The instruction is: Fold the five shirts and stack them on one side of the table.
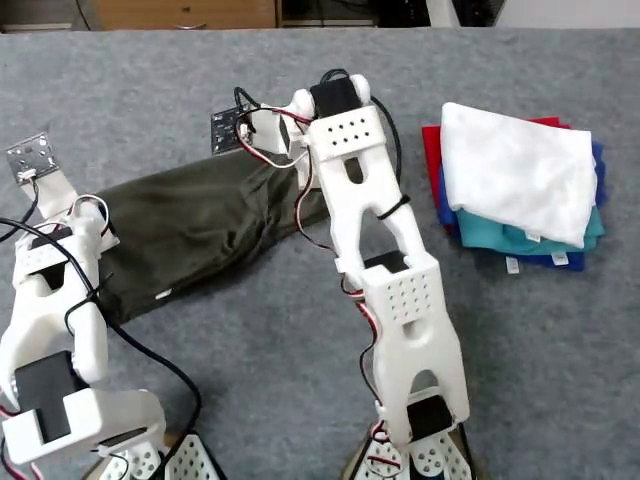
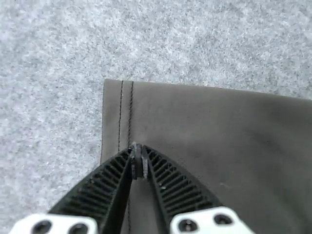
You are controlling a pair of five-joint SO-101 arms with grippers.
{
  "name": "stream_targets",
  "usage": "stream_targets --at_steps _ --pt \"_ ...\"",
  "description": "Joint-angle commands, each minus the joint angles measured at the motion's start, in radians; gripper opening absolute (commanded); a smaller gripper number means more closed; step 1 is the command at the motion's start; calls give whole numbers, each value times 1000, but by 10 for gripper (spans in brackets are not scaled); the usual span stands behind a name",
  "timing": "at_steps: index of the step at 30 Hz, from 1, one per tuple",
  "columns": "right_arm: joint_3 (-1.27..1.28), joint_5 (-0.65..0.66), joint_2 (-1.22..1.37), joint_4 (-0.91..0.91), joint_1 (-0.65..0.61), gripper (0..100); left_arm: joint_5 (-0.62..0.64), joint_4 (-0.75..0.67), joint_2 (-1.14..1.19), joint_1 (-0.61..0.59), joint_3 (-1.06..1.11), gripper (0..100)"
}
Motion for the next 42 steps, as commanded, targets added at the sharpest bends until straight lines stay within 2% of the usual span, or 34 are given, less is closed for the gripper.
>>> stream_targets --at_steps 1,6,8,10,14,19,22,25,28,31,35,39,42 --pt "33 -58 35 -101 -25 1 -11 6 -15 -3 -26 18" --pt "42 -218 199 -420 -65 3 -11 6 -15 -3 -26 18" --pt "31 -256 260 -485 -59 2 -11 6 -15 -3 -26 18" --pt "-36 -290 260 -423 -45 2 -9 6 -15 -3 -26 18" --pt "-211 -330 236 -181 -16 2 -12 41 -16 20 -48 19" --pt "-533 -333 220 49 -4 2 -12 450 -7 57 -292 19" --pt "-628 -422 188 46 13 2 -14 769 -16 17 -494 77" --pt "-526 -514 117 46 27 2 -43 1007 7 -69 -669 115" --pt "-387 -614 45 48 51 2 -124 1068 70 -167 -701 118" --pt "-219 -671 -65 48 53 2 -189 1077 177 -219 -681 128" --pt "48 -631 -236 44 10 2 -199 1054 341 -216 -689 241" --pt "262 -597 -407 21 -4 2 -98 945 464 -193 -729 274" --pt "412 -597 -532 -28 1 2 -71 918 526 -183 -776 274"
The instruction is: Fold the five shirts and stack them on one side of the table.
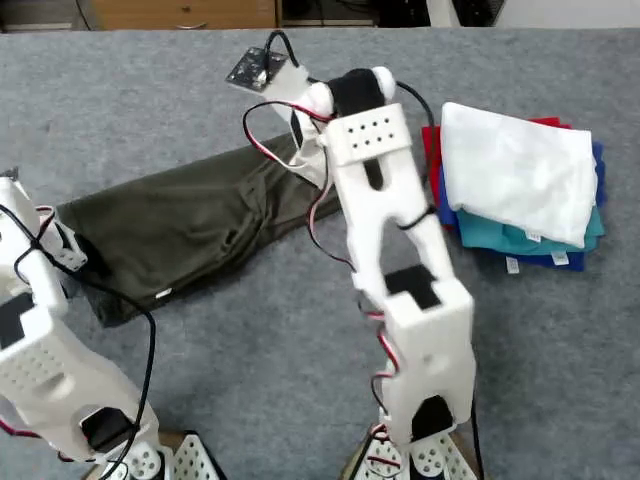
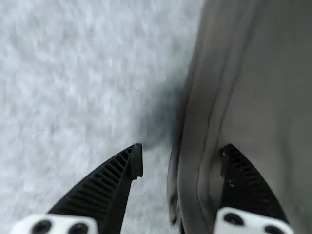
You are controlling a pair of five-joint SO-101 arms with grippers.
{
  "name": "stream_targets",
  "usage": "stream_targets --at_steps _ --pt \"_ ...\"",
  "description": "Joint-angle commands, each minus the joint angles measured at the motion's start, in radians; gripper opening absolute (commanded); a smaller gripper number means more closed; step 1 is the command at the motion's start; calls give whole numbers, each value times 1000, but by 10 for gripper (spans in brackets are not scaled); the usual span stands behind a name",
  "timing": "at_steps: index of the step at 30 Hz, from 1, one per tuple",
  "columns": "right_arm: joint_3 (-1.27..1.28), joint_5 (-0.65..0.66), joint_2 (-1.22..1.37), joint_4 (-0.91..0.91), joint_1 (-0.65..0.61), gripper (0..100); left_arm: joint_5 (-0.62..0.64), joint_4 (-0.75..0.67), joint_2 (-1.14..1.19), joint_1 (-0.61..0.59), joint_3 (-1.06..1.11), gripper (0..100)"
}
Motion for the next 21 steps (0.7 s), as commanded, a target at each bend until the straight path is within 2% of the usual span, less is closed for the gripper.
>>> stream_targets --at_steps 1,6,13,17,21 --pt "180 12 -203 -69 -7 2 34 -29 42 23 -84 274" --pt "532 12 -443 -229 -8 2 29 -25 110 41 -104 260" --pt "1067 12 -845 -476 -8 2 26 -23 148 144 -97 24" --pt "1307 2 -1040 -559 19 2 34 57 137 150 -126 16" --pt "1469 -31 -1072 -623 96 2 31 180 88 92 -247 19"
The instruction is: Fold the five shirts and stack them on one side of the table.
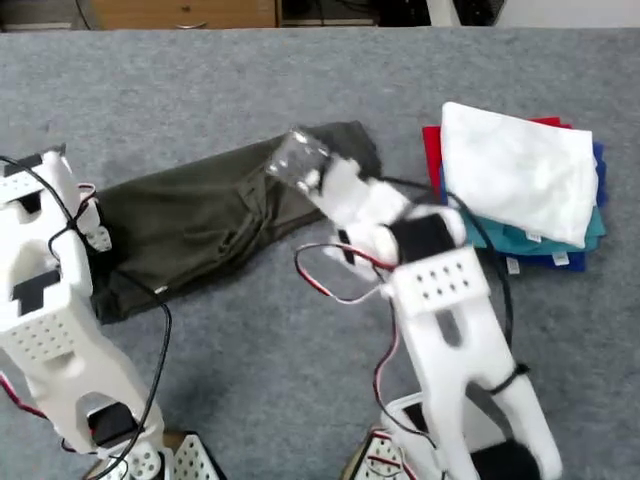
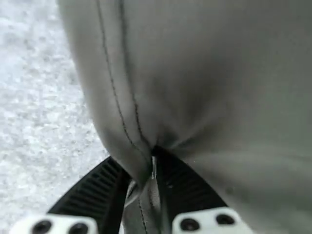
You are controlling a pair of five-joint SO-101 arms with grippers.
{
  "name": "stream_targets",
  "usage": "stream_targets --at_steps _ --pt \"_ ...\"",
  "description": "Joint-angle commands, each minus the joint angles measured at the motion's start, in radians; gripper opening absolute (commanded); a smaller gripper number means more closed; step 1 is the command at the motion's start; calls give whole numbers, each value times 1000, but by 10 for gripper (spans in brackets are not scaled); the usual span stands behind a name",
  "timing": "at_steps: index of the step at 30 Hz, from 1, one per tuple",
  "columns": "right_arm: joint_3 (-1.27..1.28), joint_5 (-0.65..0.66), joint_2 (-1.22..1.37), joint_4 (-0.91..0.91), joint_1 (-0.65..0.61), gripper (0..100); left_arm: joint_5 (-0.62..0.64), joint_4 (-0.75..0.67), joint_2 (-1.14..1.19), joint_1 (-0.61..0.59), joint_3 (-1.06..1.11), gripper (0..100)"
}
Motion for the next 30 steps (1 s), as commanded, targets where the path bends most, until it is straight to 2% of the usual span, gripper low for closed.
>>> stream_targets --at_steps 1,5,9,14,17,19,23,26,30 --pt "119 -20 -33 -64 61 2 5 97 -61 -81 -100 19" --pt "173 -46 53 -140 64 2 -41 170 -186 -176 -166 19" --pt "186 -114 165 -285 67 2 -84 259 -395 -167 -219 18" --pt "182 -267 302 -442 68 2 -63 315 -630 -15 -262 18" --pt "214 -282 384 -548 81 2 101 308 -693 147 -238 19" --pt "245 -279 407 -629 96 2 204 256 -696 272 -207 19" --pt "249 -281 360 -586 116 2 327 46 -696 488 -100 19" --pt "249 -288 358 -591 151 2 353 -146 -696 615 -9 19" --pt "248 -338 354 -591 177 2 354 -442 -696 713 141 19"
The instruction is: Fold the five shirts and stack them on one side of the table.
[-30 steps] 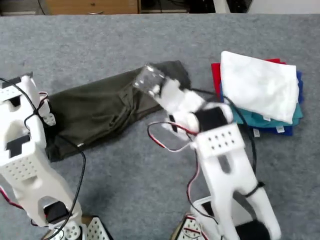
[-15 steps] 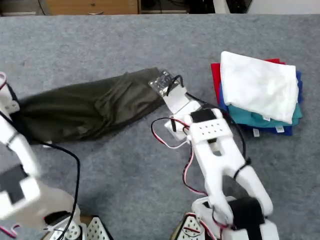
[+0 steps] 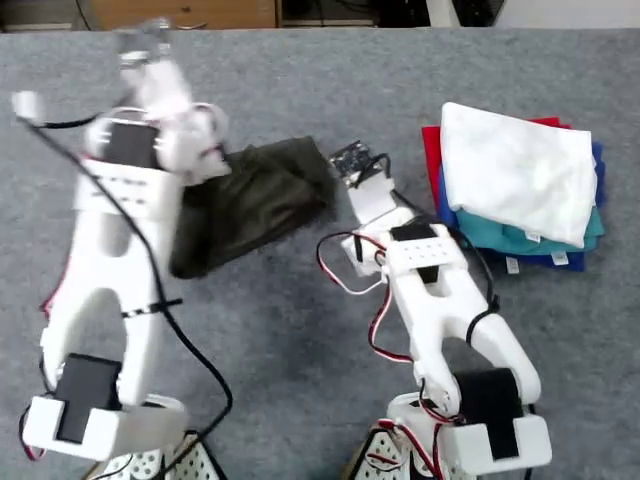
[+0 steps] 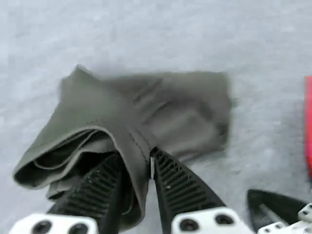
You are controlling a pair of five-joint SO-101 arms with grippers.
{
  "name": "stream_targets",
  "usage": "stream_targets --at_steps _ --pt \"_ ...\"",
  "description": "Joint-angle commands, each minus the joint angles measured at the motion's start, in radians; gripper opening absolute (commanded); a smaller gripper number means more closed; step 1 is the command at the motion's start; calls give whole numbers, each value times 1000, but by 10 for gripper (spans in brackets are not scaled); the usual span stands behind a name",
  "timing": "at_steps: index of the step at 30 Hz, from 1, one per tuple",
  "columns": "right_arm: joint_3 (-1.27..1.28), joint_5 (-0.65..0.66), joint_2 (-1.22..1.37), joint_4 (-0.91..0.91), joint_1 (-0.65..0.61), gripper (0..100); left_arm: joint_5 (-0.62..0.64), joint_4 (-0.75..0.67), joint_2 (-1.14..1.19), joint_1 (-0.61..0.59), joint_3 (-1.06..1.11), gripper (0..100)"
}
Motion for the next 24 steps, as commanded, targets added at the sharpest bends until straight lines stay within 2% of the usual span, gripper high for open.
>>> stream_targets --at_steps 1,4,8,13,18,22,24 --pt "-10 -48 -28 -9 42 2 14 -288 -39 83 107 19" --pt "-13 -94 -27 -15 62 2 14 -433 -25 138 170 19" --pt "-12 -112 -27 -26 68 2 15 -446 81 203 104 19" --pt "-12 -112 -27 -31 68 2 71 -437 315 235 -97 20" --pt "-12 -112 -25 -31 68 2 75 -193 521 236 -365 40" --pt "-4 -110 -25 -44 68 2 95 78 610 238 -595 229" --pt "-2 -107 -25 -44 67 2 127 190 622 227 -718 253"
